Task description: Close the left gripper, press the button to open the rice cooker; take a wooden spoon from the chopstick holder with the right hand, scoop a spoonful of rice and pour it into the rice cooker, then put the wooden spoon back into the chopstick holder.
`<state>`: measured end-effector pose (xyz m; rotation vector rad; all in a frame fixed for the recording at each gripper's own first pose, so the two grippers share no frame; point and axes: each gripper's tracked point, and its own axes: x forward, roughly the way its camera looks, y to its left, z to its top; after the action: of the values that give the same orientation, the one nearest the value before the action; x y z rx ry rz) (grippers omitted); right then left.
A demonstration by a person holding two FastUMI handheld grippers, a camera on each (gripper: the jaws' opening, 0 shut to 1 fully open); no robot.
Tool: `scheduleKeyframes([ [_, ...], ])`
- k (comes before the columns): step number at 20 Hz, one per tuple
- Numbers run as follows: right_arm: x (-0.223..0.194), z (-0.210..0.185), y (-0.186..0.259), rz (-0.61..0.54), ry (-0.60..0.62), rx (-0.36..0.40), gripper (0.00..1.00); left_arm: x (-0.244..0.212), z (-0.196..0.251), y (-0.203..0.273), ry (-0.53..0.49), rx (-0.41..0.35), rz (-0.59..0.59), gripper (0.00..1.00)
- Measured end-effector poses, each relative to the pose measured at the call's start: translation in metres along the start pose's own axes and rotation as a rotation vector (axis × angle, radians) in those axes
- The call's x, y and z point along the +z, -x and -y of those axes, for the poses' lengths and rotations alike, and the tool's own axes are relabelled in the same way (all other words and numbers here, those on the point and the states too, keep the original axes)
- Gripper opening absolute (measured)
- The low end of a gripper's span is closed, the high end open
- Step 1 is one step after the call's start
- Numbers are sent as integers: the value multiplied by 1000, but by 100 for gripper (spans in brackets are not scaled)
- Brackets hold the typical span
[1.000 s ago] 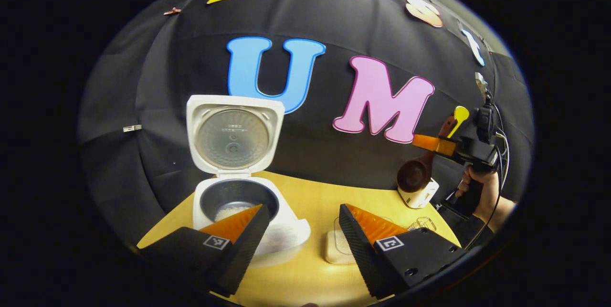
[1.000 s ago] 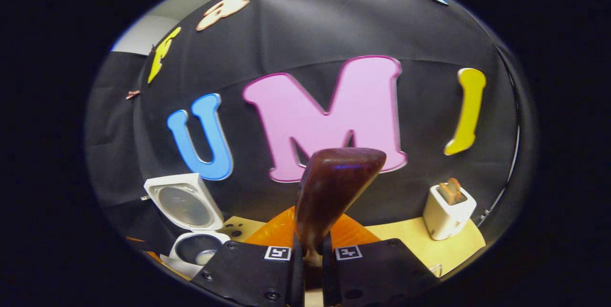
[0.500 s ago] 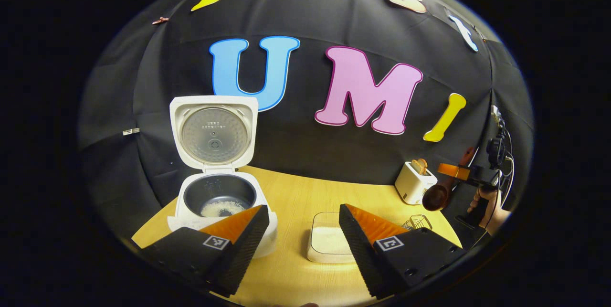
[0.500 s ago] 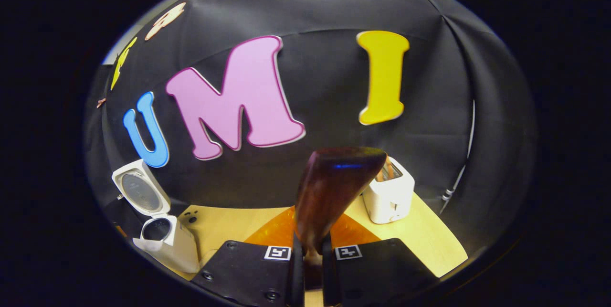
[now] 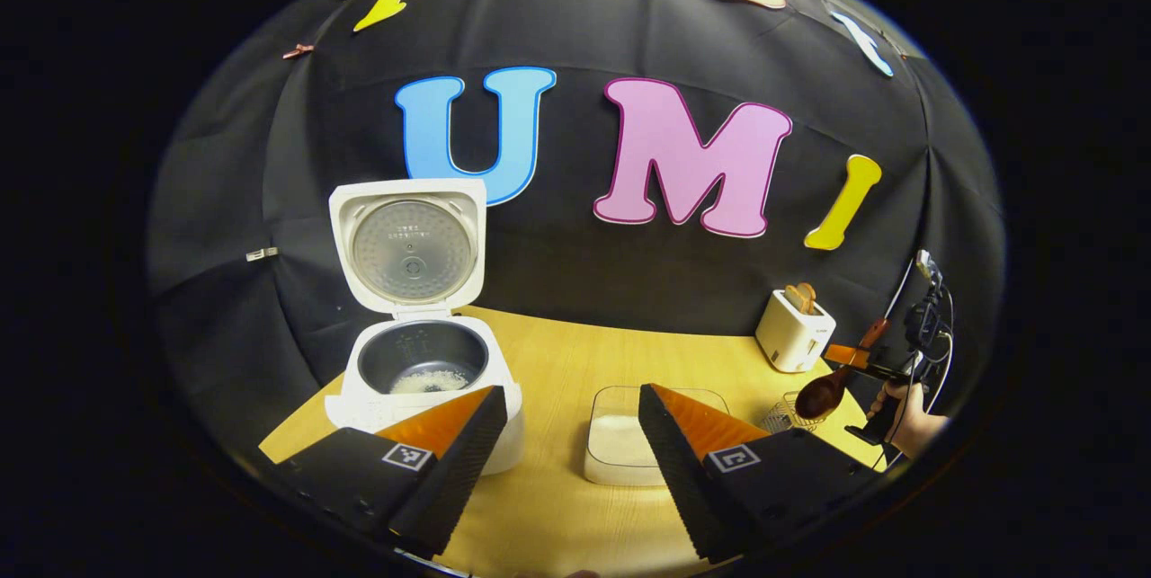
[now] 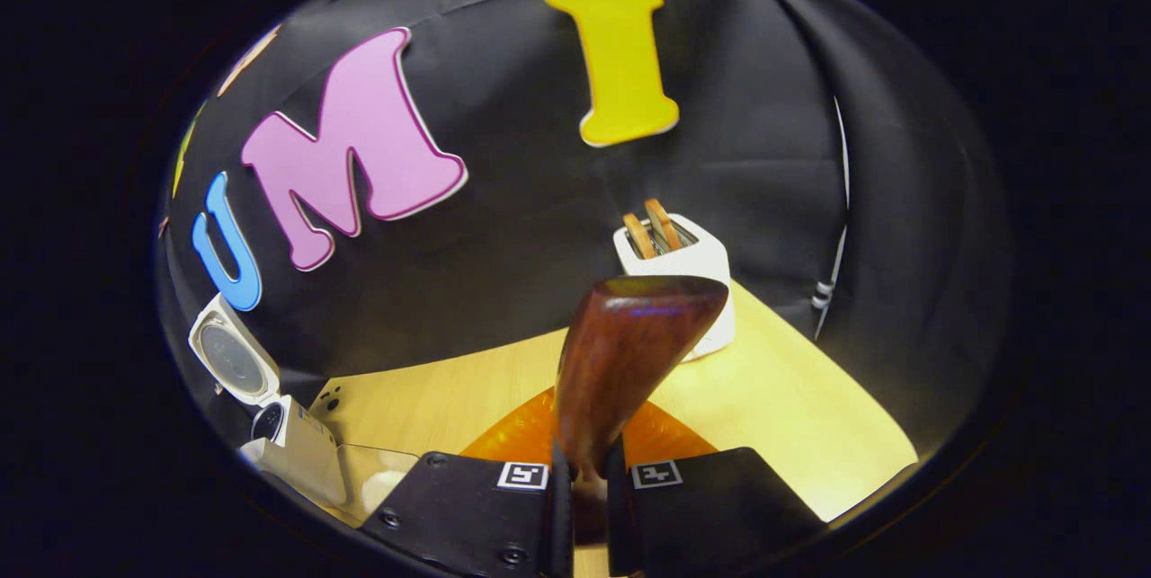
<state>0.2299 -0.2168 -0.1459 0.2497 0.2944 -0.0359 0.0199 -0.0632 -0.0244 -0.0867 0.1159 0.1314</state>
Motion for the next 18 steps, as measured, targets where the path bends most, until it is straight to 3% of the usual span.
scheduleKeyframes([
  [4, -20, 18, -9, -32, -55, -41, 19, 0, 1, 3, -16, 17, -2, 95],
  [15, -54, 15, -23, -105, -16, -51, 22, 3, -11, 17, -9, 58, 17, 95],
  [16, -55, 15, -21, -106, -20, -52, 7, 4, -16, 19, -4, 68, 21, 95],
  [17, -55, 18, -17, -110, -22, -57, 37, 6, -19, 23, 2, 77, 26, 95],
  [18, -54, 18, -13, -114, -30, -55, 29, 8, -23, 24, 4, 81, 32, 95],
])
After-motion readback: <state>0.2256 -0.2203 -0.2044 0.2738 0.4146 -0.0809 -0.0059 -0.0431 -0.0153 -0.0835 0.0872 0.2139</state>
